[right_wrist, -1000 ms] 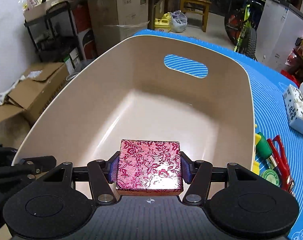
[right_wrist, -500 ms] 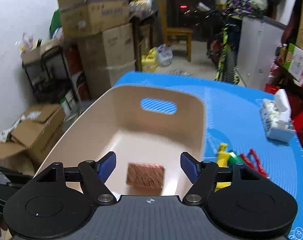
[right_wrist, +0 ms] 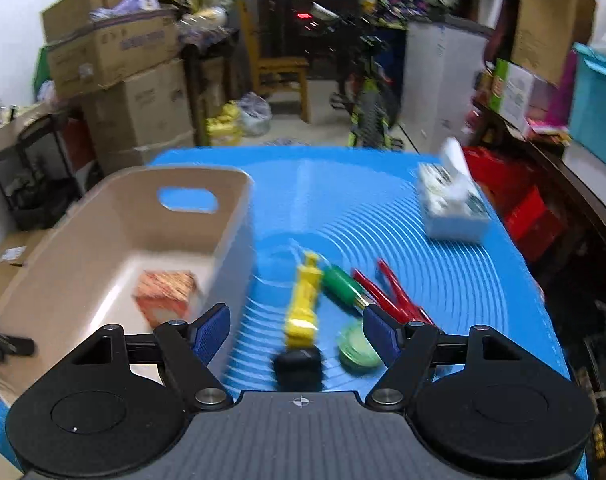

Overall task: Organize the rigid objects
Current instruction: 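Grasp the white charger plug with the right gripper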

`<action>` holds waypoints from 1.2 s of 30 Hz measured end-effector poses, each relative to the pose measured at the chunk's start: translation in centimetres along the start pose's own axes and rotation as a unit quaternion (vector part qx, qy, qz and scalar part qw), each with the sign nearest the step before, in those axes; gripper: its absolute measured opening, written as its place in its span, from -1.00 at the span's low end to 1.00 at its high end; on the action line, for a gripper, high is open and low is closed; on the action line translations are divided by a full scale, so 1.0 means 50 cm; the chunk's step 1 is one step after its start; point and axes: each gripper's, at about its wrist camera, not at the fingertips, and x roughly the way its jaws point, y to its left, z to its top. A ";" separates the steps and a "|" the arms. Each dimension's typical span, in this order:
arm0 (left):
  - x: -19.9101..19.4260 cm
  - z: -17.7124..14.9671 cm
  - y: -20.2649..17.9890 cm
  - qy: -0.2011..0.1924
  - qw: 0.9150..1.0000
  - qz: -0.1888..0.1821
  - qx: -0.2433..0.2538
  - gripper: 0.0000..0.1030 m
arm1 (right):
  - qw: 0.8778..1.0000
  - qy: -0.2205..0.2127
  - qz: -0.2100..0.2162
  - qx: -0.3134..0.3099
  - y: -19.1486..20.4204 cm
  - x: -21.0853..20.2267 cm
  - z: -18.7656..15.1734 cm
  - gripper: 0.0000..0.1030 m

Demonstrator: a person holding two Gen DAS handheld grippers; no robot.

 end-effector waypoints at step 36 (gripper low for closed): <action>0.000 0.000 -0.005 0.001 1.000 0.001 0.001 -0.88 | 0.992 0.123 -0.001 -0.008 -0.006 0.139 -0.122 -0.18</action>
